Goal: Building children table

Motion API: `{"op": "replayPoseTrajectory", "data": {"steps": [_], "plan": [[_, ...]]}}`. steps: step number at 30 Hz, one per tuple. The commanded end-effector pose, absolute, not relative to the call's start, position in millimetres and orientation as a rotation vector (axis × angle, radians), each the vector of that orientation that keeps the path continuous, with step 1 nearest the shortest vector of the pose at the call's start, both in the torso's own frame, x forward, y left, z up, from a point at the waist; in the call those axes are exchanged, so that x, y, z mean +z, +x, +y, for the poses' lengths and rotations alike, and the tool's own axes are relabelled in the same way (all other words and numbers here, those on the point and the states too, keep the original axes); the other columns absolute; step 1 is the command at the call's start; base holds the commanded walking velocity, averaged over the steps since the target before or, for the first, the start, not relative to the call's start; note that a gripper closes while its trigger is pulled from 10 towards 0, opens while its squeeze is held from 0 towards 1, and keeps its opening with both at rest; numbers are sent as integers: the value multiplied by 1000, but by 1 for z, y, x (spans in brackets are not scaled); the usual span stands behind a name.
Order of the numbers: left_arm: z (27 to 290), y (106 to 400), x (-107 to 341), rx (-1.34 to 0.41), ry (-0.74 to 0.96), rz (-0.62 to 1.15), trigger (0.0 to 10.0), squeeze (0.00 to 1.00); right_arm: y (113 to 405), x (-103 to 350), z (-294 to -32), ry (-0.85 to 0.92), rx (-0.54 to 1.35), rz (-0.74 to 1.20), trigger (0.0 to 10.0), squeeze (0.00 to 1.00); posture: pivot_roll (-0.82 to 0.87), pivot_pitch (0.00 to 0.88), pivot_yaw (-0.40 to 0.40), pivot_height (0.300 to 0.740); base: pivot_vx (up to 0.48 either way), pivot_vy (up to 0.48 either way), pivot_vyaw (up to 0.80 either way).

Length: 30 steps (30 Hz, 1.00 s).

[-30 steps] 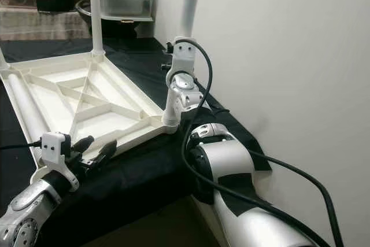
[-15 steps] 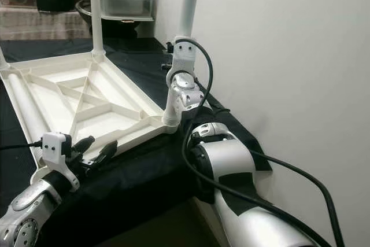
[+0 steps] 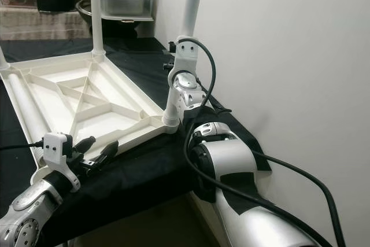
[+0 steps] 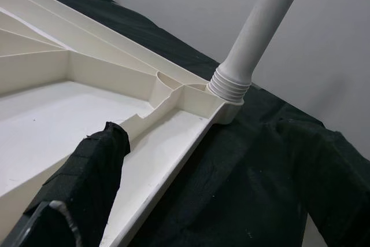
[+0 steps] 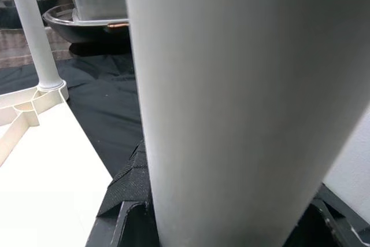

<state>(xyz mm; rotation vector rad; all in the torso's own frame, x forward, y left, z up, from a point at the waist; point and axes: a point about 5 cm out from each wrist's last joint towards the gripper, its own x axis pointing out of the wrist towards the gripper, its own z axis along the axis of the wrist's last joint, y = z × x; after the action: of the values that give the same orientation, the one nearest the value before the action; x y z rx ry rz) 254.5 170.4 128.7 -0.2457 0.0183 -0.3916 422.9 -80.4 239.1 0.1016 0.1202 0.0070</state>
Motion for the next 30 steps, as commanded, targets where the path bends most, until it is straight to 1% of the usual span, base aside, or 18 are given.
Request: {"op": "replayPoseTrajectory", "data": {"steps": [1,9,17,30], "plan": [[168,253,125,-398,-235,33,10000,0,416,201,-79,115,20,297,10000,0,69,0,-183,740,0,0,0],[168,252,125,-398,-236,35,10000,0,417,203,-83,113,14,292,10000,0,68,0,-183,740,0,0,0],[167,252,125,-402,-236,34,10000,0,421,214,-99,128,-38,247,10000,0,70,0,-181,740,0,0,0],[167,252,126,-406,-232,31,10000,0,422,217,-101,118,-35,231,10000,0,74,0,-177,740,0,0,0]]}}
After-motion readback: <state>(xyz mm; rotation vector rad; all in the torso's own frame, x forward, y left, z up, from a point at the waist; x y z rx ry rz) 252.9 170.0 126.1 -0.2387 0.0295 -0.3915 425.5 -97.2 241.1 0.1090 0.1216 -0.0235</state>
